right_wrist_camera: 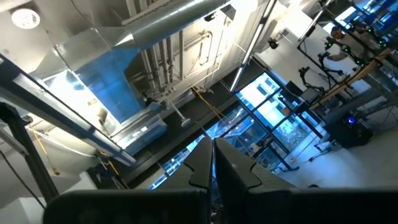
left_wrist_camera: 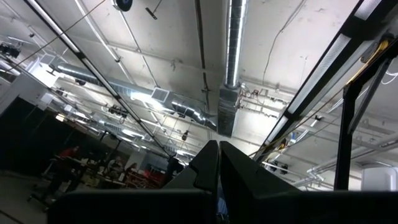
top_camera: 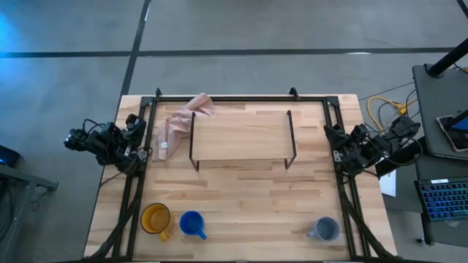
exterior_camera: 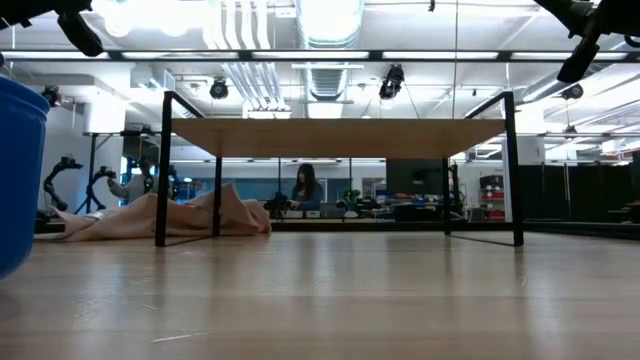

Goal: Stack small to large cups/mugs on shelf
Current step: Put the yellow mug on the shelf

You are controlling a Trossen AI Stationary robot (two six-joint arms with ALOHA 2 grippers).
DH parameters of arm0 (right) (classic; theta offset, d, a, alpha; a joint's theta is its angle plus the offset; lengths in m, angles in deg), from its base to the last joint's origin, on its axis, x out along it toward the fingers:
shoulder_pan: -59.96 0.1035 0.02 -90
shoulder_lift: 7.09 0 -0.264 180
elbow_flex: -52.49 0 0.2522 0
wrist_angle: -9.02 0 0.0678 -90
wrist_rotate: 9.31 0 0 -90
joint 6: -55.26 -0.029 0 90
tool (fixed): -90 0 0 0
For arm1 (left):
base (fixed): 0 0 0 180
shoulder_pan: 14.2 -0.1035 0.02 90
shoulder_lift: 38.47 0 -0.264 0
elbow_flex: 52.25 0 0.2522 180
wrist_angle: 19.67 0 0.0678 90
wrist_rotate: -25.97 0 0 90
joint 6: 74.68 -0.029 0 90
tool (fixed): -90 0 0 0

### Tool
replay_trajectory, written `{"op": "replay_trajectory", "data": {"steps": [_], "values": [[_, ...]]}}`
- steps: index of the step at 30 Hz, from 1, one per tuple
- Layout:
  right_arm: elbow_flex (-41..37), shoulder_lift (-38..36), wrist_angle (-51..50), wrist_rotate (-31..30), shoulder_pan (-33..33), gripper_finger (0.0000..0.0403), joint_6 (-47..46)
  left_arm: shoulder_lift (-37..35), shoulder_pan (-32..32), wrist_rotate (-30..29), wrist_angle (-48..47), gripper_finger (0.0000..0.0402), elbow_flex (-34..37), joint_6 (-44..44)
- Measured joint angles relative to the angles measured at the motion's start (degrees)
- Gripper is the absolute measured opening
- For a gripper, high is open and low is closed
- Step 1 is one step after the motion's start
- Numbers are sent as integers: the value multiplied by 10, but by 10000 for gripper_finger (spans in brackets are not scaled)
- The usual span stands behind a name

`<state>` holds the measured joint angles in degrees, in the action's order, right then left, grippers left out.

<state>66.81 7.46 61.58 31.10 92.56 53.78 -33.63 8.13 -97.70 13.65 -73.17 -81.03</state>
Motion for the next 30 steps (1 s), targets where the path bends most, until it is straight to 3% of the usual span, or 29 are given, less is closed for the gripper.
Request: {"op": "replay_trajectory", "data": {"steps": [11,15,20,30], "values": [[0,1,0,0,0,11,0,0,0,-25,-1,0,0,26],[0,1,0,0,0,11,0,0,0,-27,-69,0,-8,68],[0,1,0,0,0,11,0,24,0,-6,-325,0,-90,169],[0,1,0,0,0,11,0,226,0,128,-917,0,-417,313]]}}
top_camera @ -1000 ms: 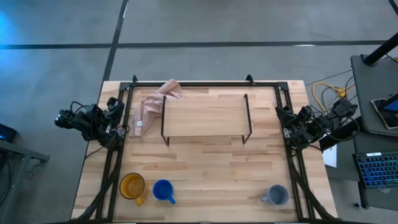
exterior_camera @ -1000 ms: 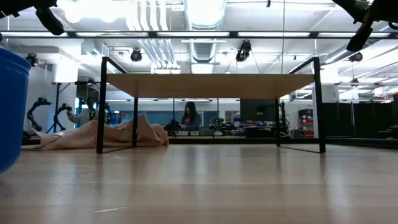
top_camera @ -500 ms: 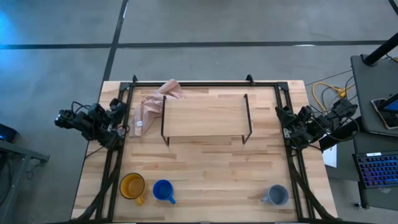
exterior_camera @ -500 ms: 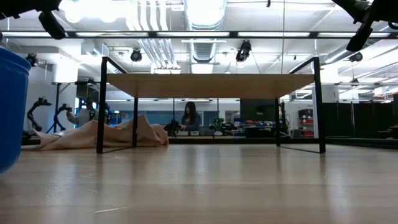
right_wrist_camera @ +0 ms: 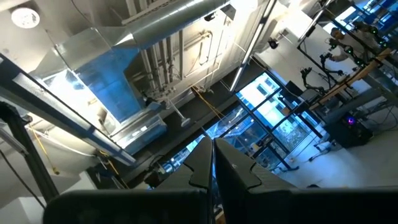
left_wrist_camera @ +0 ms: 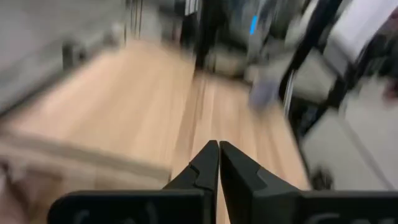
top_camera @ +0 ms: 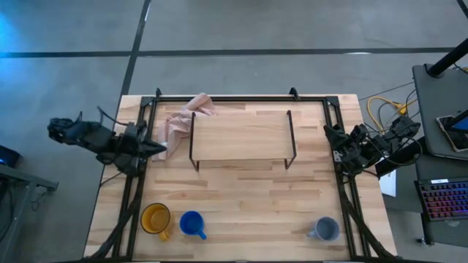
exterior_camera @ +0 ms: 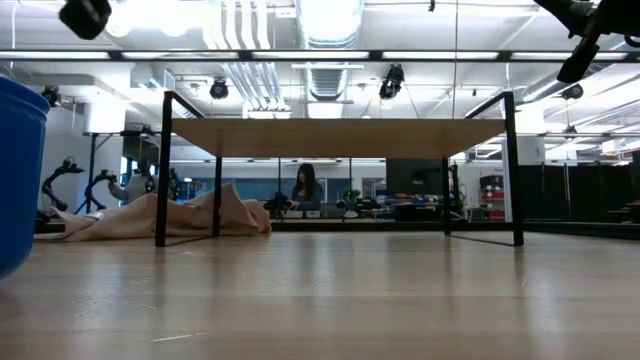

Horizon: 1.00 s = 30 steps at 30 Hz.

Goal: Stack small to large cups/mugs on shelf
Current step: Put the yellow mug on the shelf

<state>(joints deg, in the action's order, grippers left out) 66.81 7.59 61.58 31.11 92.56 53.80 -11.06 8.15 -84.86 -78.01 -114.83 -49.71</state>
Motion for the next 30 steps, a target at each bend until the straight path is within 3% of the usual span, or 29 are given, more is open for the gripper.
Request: {"op": "replay_trajectory", "data": {"steps": [4,12,15,17,22,27,30], "values": [[0,0,2,0,0,11,0,56,0,12,-86,0,-65,46],[0,0,2,0,0,11,40,87,0,41,42,0,-85,-13],[0,0,2,0,0,11,30,93,0,71,32,0,-84,-14],[0,0,2,0,0,11,0,94,0,77,1,0,-83,-13],[0,0,2,0,0,11,-26,114,1,153,-74,0,-84,30],[0,0,3,0,0,11,-37,164,16,163,-245,0,-109,84],[0,1,2,4,0,11,-48,190,35,162,-293,0,-126,133]]}}
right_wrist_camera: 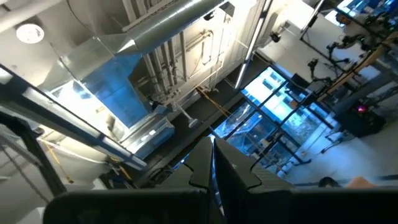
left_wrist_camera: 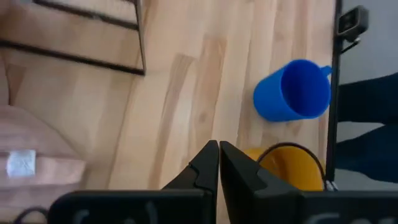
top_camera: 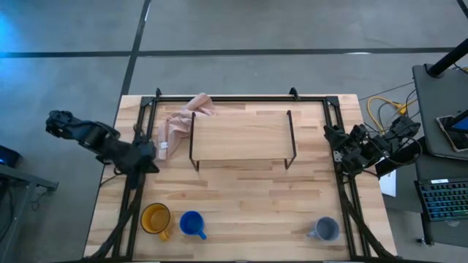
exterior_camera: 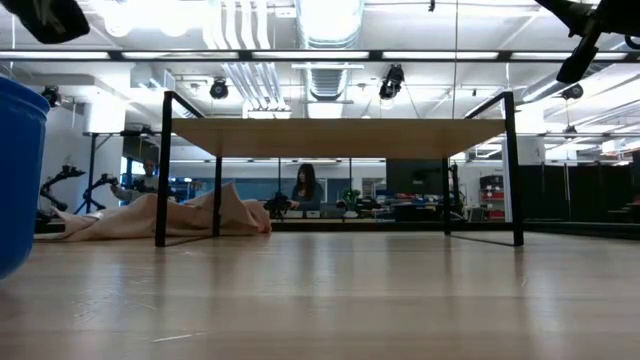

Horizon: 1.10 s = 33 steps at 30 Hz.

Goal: Stack small to large cups/mugs on shelf
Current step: Put the yellow mug on the shelf

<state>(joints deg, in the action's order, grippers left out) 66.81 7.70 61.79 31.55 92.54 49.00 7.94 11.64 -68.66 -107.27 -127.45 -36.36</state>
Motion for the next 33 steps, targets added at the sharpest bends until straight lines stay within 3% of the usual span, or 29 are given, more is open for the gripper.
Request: {"op": "replay_trajectory", "data": {"steps": [5,14,21,28,33], "values": [[0,0,-19,9,0,11,6,14,60,-29,14,0,-13,74],[0,0,-73,11,0,11,-4,90,271,-19,10,0,-16,79],[0,0,-74,11,0,11,18,177,287,-53,-126,0,9,130],[0,0,-74,11,0,11,13,203,286,-63,-81,8,8,139],[0,0,-74,11,0,11,13,216,284,-62,-67,57,7,168]]}}
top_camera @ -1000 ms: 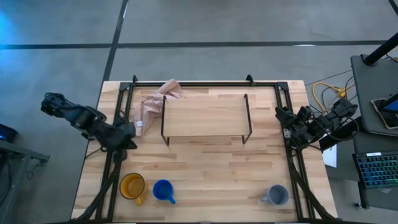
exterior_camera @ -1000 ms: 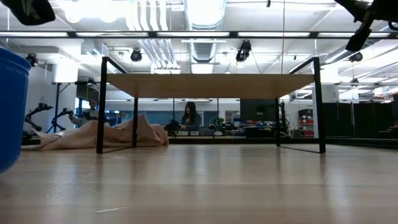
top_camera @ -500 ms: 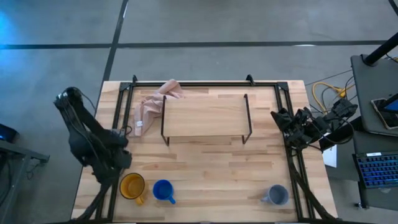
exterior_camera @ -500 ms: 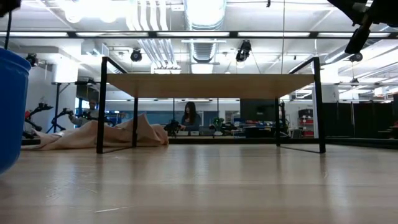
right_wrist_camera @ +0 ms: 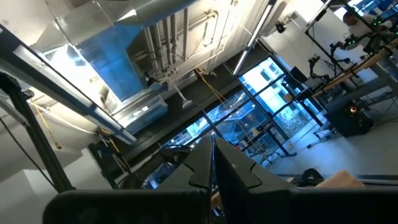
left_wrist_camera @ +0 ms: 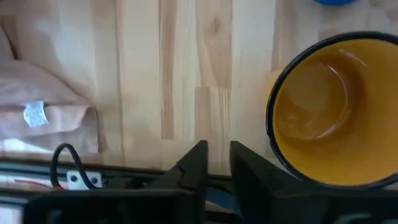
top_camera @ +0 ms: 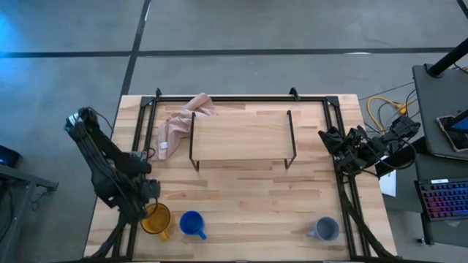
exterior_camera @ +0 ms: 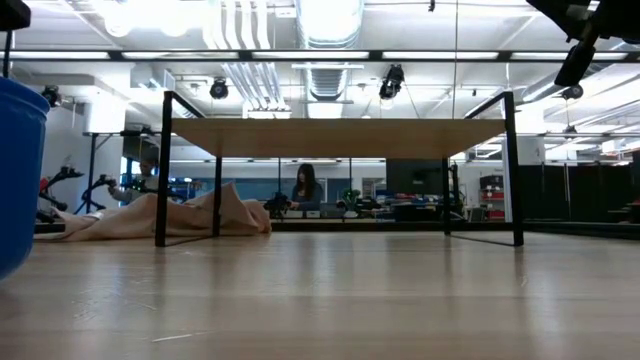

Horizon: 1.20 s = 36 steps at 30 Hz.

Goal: Stack small to large cups/mugs on shelf
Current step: Put the yellow mug on the shelf

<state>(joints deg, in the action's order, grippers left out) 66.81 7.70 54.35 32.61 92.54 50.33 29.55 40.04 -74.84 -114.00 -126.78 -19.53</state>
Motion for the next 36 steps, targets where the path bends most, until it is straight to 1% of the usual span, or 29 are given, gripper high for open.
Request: {"op": "replay_trajectory", "data": {"steps": [5,7,10,13,22,26,30,33,36], "values": [[0,0,0,0,0,11,0,16,0,19,4,122,0,13],[0,0,0,0,0,11,0,24,0,20,12,140,0,13],[0,0,0,0,0,11,-3,32,0,20,38,153,0,13],[0,0,0,0,0,11,-11,38,0,20,61,155,1,13],[0,0,-2,0,0,11,-11,61,0,20,79,156,14,11],[0,0,-2,0,0,11,-11,61,0,26,118,156,32,10],[0,0,-2,0,0,11,-11,60,0,22,121,156,36,11],[0,0,-2,0,0,11,-11,59,0,23,135,156,54,11],[0,0,-2,0,0,11,-11,54,0,38,161,156,84,12]]}}
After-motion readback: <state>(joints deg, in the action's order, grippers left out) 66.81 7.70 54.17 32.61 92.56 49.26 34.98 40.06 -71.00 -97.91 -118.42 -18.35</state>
